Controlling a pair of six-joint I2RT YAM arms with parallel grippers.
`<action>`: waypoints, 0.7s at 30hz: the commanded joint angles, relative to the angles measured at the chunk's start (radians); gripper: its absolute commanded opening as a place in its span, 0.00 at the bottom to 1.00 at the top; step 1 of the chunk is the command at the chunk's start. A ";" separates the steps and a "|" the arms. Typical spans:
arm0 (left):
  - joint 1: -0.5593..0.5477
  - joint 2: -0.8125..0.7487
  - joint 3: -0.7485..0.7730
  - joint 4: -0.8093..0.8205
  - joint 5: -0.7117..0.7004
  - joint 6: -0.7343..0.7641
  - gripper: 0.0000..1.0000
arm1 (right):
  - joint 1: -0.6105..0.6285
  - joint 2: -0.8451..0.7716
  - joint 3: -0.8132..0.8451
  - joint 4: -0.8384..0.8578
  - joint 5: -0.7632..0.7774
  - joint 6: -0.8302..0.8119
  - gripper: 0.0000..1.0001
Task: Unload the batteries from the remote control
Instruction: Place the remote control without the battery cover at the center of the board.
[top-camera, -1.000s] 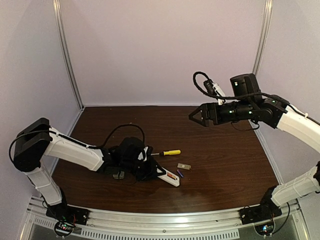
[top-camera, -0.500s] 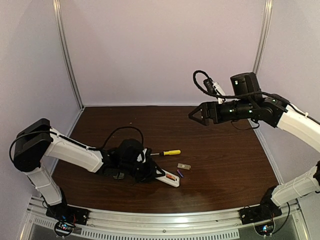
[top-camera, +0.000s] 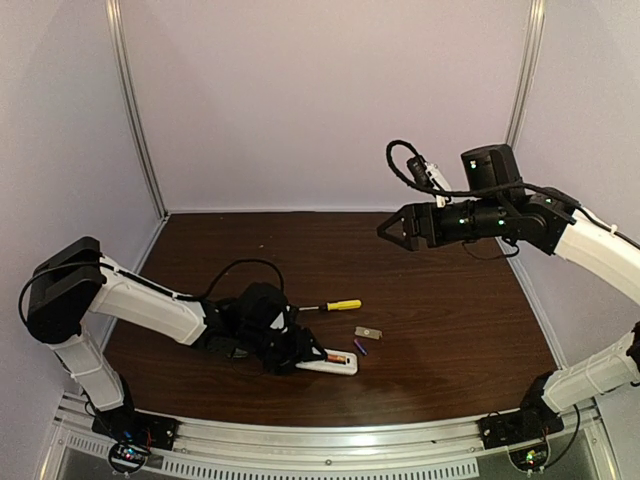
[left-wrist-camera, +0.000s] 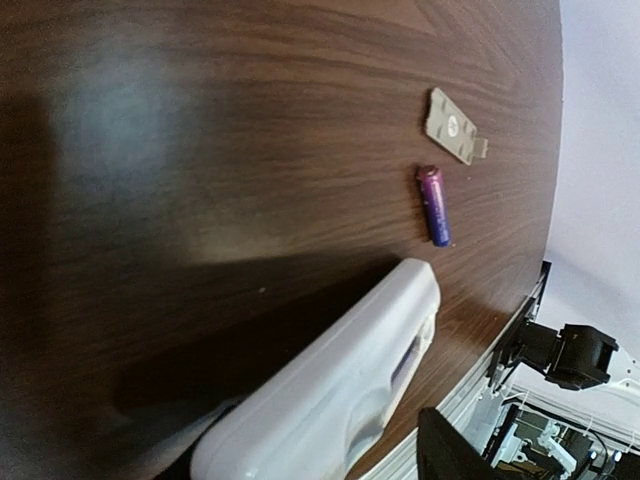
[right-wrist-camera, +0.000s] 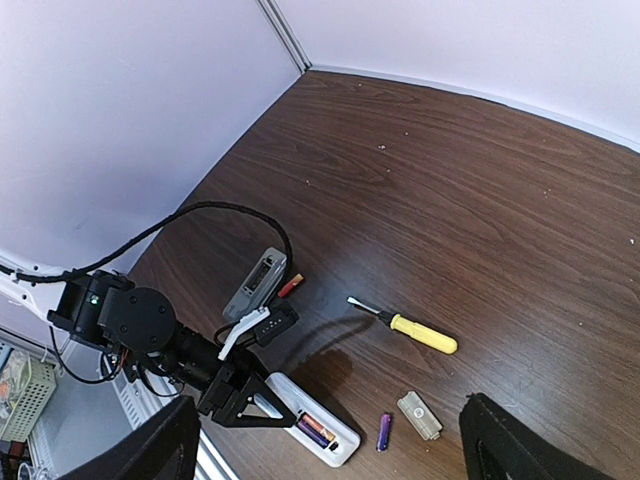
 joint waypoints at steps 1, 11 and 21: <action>-0.001 -0.028 0.020 -0.085 -0.009 0.038 0.63 | -0.005 -0.001 0.019 0.000 -0.002 -0.026 0.92; 0.000 -0.043 0.080 -0.300 -0.036 0.100 0.77 | -0.004 -0.041 -0.041 0.014 0.008 -0.037 0.92; -0.001 -0.049 0.163 -0.467 -0.064 0.147 0.97 | -0.005 -0.085 -0.105 0.014 0.009 -0.034 0.93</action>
